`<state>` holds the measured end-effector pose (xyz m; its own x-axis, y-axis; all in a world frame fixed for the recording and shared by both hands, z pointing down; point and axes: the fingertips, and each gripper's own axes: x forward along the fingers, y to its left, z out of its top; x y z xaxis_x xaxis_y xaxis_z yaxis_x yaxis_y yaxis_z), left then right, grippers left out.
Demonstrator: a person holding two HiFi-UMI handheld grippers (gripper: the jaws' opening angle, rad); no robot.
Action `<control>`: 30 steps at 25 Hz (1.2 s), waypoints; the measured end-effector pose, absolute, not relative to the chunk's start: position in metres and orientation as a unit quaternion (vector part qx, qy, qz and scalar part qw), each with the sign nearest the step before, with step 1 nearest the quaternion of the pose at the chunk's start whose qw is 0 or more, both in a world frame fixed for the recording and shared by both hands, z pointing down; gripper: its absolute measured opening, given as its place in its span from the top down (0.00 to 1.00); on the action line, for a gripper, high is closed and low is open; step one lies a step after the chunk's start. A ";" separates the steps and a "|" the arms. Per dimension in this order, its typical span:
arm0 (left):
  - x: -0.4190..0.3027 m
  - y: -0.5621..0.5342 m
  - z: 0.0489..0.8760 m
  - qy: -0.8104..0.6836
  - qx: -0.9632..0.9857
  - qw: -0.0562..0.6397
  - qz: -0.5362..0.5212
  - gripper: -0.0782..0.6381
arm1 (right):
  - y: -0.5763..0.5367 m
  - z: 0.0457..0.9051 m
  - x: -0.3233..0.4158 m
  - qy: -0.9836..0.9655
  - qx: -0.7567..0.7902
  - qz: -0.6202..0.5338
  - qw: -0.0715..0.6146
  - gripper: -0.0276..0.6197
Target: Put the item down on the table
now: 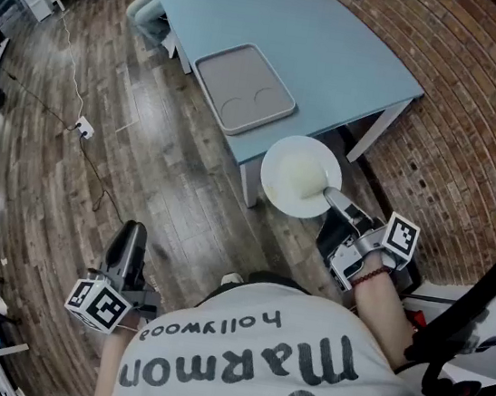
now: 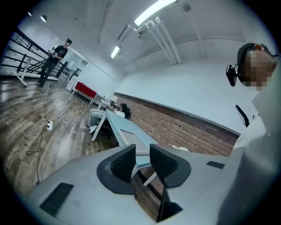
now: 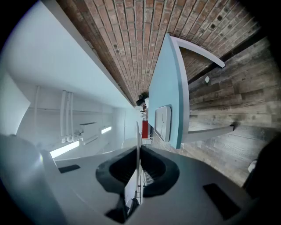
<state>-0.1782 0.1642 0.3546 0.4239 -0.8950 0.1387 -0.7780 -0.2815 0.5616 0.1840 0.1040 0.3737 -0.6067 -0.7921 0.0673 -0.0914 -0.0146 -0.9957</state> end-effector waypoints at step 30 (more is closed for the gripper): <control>-0.250 0.144 0.373 -0.543 0.792 0.269 -0.076 0.76 | 0.083 0.378 0.133 0.643 -0.348 -0.613 0.301 0.92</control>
<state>-0.2498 0.1440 0.3728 0.3995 -0.9004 0.1724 -0.8189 -0.2659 0.5087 0.1331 0.0831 0.3782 -0.5773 -0.8156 0.0394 -0.0790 0.0078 -0.9968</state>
